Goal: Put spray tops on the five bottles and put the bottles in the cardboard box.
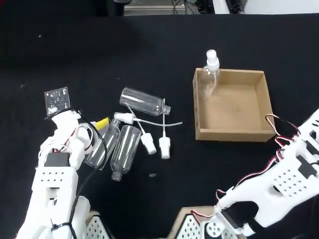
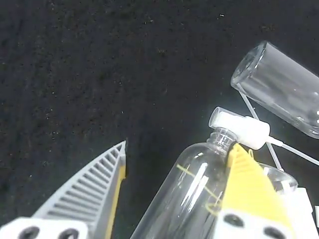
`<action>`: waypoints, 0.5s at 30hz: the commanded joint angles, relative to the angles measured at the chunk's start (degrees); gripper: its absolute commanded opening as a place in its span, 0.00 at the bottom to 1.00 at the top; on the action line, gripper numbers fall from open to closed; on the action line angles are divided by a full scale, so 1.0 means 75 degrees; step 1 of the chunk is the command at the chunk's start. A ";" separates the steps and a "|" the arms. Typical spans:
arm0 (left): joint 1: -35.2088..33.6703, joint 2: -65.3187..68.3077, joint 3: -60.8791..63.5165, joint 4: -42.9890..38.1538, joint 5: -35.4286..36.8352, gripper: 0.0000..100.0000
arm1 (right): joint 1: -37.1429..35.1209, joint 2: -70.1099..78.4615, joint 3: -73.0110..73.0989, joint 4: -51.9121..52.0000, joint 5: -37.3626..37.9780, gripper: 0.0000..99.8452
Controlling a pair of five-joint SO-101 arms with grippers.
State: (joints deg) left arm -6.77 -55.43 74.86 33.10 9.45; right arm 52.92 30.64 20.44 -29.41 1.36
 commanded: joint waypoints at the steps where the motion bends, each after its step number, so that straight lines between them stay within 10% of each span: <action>1: -0.0088 -0.0117 -0.0088 -0.0164 0.0023 0.30 | 0.0105 -0.1061 -0.0064 0.0293 -0.0035 0.01; 15: -0.0088 -0.0117 -0.0076 -0.0164 0.0023 0.30 | -0.1606 -0.6453 0.1764 0.4220 -0.0738 0.01</action>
State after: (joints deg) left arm -6.77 -55.43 74.86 33.10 9.45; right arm 45.19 -7.69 31.16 1.80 -3.74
